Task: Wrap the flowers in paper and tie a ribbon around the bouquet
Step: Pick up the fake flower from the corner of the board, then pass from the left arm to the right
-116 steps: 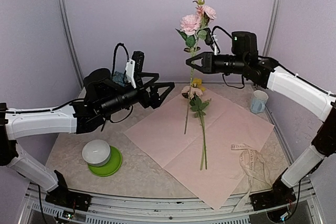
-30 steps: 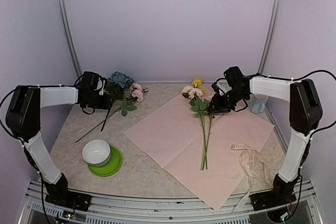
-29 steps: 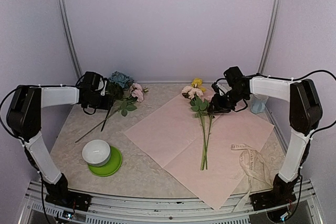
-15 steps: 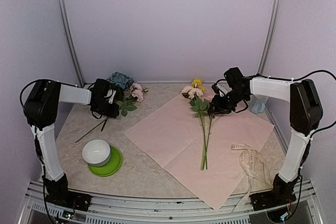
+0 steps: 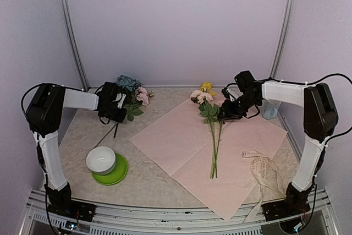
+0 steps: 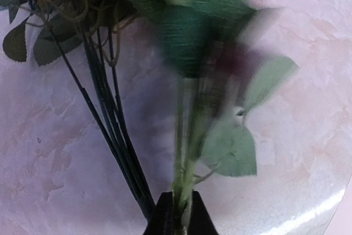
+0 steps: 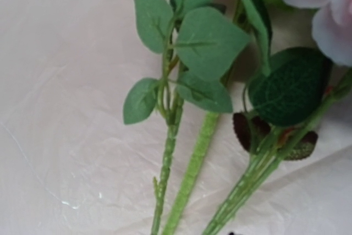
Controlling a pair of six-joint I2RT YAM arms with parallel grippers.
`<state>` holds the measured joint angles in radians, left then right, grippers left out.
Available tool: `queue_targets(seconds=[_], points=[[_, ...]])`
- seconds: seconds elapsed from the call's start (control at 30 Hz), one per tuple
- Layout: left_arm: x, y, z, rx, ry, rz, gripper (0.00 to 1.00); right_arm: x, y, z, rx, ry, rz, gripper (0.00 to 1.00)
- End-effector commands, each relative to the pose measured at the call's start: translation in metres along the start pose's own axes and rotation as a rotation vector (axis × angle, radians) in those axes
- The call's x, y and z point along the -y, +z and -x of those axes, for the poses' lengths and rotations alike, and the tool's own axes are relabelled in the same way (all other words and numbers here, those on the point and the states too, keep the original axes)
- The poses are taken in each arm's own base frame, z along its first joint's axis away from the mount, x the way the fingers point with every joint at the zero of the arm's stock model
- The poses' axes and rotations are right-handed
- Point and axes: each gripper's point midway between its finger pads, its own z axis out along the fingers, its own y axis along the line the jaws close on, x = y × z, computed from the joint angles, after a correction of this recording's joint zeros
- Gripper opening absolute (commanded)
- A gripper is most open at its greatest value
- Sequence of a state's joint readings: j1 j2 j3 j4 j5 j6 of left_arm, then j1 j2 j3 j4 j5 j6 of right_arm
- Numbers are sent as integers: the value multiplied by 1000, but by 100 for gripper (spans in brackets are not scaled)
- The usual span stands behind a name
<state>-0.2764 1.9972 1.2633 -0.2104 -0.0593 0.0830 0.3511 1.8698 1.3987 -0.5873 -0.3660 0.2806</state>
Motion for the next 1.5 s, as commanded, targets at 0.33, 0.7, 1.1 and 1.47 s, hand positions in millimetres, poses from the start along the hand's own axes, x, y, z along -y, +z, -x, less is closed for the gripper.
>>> queue_targets(seconds=[0.33, 0.7, 1.1, 1.47], points=[[0, -53, 38, 164, -43, -15, 0, -2, -6, -6, -9, -5, 6, 41], [12, -228, 134, 788, -62, -1, 0, -32, -50, 26, 154, -158, 1, 42], [112, -410, 158, 1305, -69, -400, 0, -268, -165, 23, 663, -725, 512, 50], [228, -456, 137, 1303, -120, -1192, 0, -372, -178, 10, 703, -836, 759, 67]])
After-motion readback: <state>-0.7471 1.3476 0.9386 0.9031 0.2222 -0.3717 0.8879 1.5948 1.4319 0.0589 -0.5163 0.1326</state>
